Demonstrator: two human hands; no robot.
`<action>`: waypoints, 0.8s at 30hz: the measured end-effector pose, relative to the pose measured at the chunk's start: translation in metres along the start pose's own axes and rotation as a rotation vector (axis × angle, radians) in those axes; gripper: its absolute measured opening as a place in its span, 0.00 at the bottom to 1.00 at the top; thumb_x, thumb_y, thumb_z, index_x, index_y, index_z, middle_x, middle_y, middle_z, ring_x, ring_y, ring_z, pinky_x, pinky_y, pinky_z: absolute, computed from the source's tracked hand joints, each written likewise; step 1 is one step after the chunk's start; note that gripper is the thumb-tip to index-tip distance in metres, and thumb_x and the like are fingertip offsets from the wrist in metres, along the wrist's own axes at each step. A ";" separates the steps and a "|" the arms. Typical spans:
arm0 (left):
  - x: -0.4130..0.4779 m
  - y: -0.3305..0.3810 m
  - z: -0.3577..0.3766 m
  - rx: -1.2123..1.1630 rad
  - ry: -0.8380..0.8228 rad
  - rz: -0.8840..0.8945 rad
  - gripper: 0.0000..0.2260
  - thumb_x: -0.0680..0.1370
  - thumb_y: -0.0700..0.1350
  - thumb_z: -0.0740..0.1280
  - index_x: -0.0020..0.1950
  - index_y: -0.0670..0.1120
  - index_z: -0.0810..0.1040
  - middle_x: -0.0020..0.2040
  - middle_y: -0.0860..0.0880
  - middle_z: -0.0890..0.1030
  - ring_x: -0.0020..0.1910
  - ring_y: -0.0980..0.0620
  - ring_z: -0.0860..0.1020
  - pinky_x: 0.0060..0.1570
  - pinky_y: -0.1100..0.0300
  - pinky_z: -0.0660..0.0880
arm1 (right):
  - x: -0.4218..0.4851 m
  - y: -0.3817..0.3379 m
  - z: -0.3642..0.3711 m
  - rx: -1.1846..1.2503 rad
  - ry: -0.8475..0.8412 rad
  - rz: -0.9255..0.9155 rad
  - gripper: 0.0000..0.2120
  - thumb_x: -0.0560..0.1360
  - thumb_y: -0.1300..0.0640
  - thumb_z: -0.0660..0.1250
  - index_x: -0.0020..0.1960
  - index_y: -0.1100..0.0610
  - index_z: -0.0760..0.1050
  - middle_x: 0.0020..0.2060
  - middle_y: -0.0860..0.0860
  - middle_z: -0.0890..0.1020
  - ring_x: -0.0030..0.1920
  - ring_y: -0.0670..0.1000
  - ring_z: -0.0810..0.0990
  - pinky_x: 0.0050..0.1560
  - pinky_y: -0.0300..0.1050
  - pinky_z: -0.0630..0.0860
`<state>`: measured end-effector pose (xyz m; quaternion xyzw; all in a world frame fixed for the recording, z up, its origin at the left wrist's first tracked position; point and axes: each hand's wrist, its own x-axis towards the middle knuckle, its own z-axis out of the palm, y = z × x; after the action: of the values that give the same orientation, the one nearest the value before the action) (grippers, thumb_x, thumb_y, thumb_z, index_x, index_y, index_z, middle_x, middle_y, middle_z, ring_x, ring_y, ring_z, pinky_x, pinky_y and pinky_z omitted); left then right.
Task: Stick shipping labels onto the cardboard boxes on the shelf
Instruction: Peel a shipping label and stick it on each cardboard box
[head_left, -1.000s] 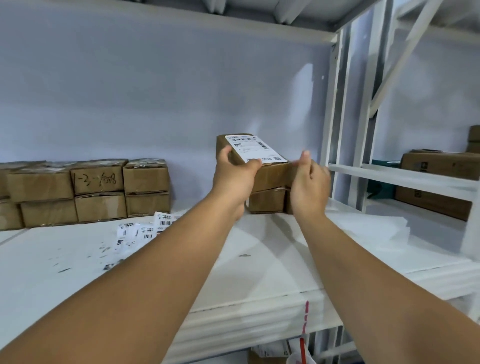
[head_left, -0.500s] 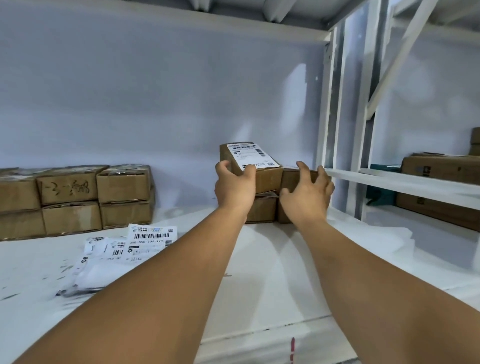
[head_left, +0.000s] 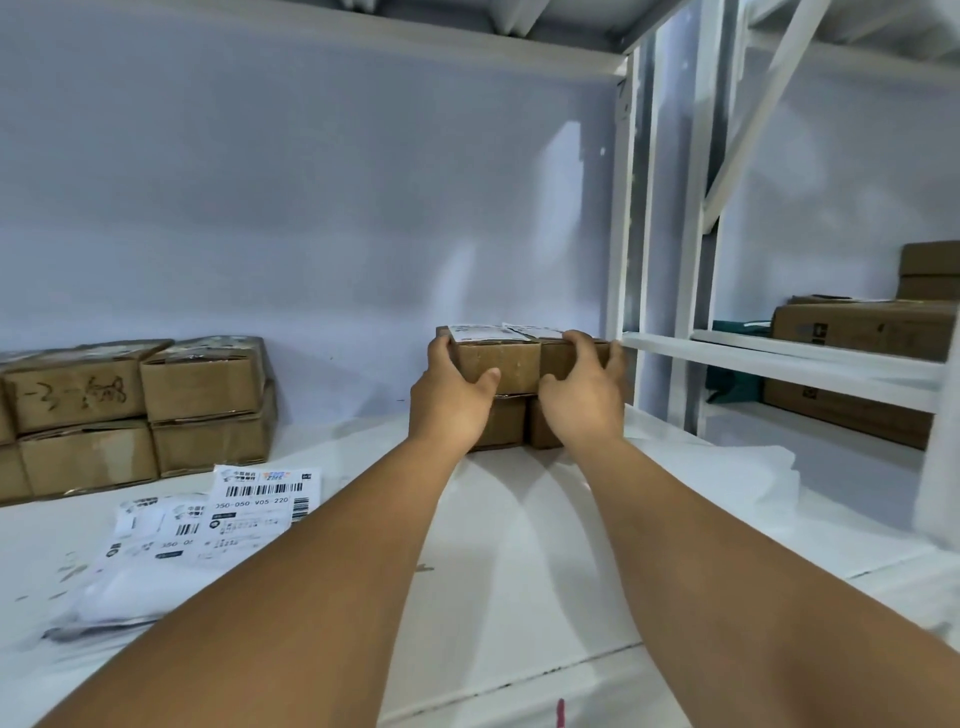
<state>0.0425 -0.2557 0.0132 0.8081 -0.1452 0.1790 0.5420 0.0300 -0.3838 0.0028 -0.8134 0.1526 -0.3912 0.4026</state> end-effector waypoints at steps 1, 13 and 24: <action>0.000 -0.001 0.001 0.041 0.002 0.032 0.30 0.77 0.49 0.66 0.75 0.52 0.55 0.62 0.45 0.75 0.60 0.45 0.74 0.55 0.58 0.71 | 0.000 -0.001 -0.001 0.016 0.003 0.001 0.25 0.77 0.57 0.61 0.73 0.45 0.62 0.77 0.54 0.47 0.76 0.57 0.54 0.70 0.46 0.60; -0.003 -0.004 -0.002 0.249 -0.018 0.151 0.34 0.76 0.30 0.57 0.77 0.52 0.51 0.73 0.41 0.63 0.64 0.44 0.69 0.54 0.61 0.67 | 0.004 0.000 -0.003 0.001 -0.016 -0.006 0.25 0.76 0.50 0.66 0.71 0.45 0.64 0.77 0.53 0.48 0.75 0.56 0.57 0.70 0.47 0.61; -0.008 0.002 0.002 0.069 0.043 0.104 0.41 0.73 0.37 0.64 0.77 0.53 0.42 0.70 0.44 0.66 0.63 0.42 0.72 0.60 0.52 0.72 | -0.001 -0.005 -0.004 -0.006 0.051 -0.019 0.31 0.75 0.61 0.63 0.75 0.45 0.57 0.77 0.56 0.47 0.76 0.58 0.48 0.72 0.51 0.59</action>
<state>0.0349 -0.2584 0.0107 0.8135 -0.1693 0.2292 0.5069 0.0260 -0.3817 0.0078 -0.8058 0.1562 -0.4151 0.3924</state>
